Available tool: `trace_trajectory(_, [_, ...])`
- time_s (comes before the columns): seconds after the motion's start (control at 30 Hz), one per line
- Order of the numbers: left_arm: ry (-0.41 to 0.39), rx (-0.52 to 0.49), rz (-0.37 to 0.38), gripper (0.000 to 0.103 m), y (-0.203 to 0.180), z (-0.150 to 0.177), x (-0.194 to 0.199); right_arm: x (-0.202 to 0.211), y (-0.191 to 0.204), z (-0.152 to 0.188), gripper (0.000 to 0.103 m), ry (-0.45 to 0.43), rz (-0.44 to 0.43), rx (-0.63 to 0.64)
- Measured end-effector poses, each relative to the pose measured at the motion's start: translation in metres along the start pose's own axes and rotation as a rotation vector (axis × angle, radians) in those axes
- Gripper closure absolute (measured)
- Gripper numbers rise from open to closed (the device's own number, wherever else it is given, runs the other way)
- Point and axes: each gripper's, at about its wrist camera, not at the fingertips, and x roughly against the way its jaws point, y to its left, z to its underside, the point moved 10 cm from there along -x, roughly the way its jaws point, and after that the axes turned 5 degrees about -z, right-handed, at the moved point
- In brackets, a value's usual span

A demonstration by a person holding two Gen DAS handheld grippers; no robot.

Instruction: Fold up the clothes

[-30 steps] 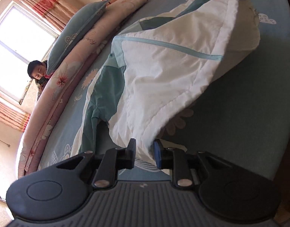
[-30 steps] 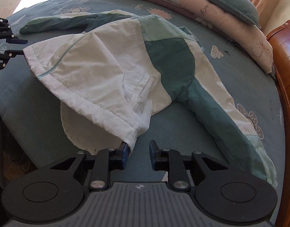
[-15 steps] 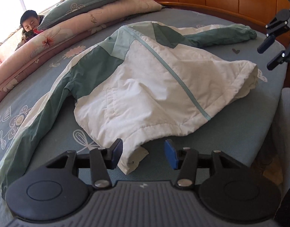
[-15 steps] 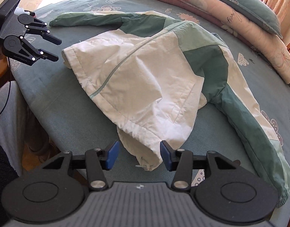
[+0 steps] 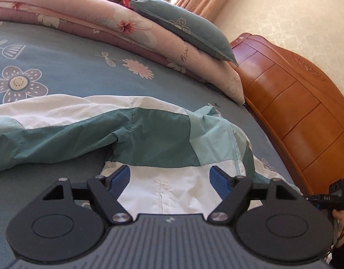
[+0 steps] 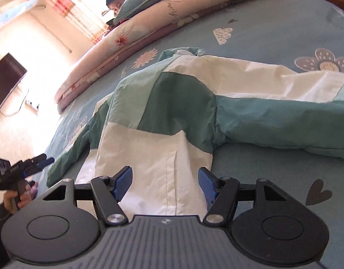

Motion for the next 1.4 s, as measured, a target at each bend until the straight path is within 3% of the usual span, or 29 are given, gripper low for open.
trace_trajectory(0.13, [0.035, 0.105, -0.017, 0.025, 0.033, -0.006, -0.053, -0.046, -0.05, -0.014, 0.033, -0.041, 0.025, -0.161])
trace_trajectory(0.23, [0.053, 0.116, -0.016, 0.025, 0.046, -0.009, -0.084, -0.07, -0.07, -0.017, 0.032, -0.037, -0.004, -0.233])
trace_trajectory(0.3, [0.042, 0.109, -0.034, 0.024, 0.053, -0.013, -0.098, -0.079, -0.078, -0.021, 0.032, -0.044, -0.025, -0.249])
trace_trajectory(0.43, [0.051, 0.151, 0.007, 0.021, 0.061, -0.014, -0.132, -0.088, -0.084, -0.032, 0.03, -0.091, -0.11, -0.281])
trace_trajectory(0.57, [-0.02, 0.146, 0.041, 0.016, 0.055, -0.028, -0.147, -0.097, -0.084, -0.043, 0.03, -0.13, -0.147, -0.267])
trace_trajectory(0.63, [-0.048, 0.177, 0.05, 0.019, 0.054, -0.037, -0.149, -0.102, -0.08, -0.047, 0.03, -0.142, -0.139, -0.233])
trace_trajectory(0.67, [-0.075, 0.185, 0.031, 0.032, 0.056, -0.042, -0.148, -0.103, -0.078, -0.049, 0.037, -0.145, -0.112, -0.204])
trace_trajectory(0.7, [-0.102, 0.184, 0.006, 0.061, 0.057, -0.046, -0.145, -0.105, -0.077, -0.051, 0.052, -0.146, -0.075, -0.176])
trace_trajectory(0.73, [-0.125, 0.179, -0.01, 0.072, 0.058, -0.05, -0.139, -0.105, -0.077, -0.052, 0.066, -0.146, -0.026, -0.147])
trace_trajectory(0.77, [-0.149, 0.175, -0.02, 0.085, 0.058, -0.054, -0.131, -0.103, -0.076, -0.054, 0.068, -0.153, 0.01, -0.119])
trace_trajectory(0.93, [-0.283, 0.073, -0.076, 0.092, 0.042, -0.073, -0.061, -0.075, -0.053, -0.074, 0.081, -0.203, 0.11, 0.031])
trace_trajectory(1.13, [-0.35, 0.037, -0.106, 0.093, 0.041, -0.079, 0.007, -0.05, -0.02, -0.137, 0.082, -0.296, 0.143, 0.165])
trace_trajectory(1.23, [-0.329, 0.016, -0.156, 0.093, 0.046, -0.083, -0.006, -0.062, -0.009, -0.175, 0.081, -0.322, 0.184, 0.244])
trace_trajectory(1.4, [-0.279, -0.006, -0.294, 0.093, 0.072, -0.098, -0.078, -0.12, -0.031, -0.2, 0.079, -0.271, 0.286, 0.276])
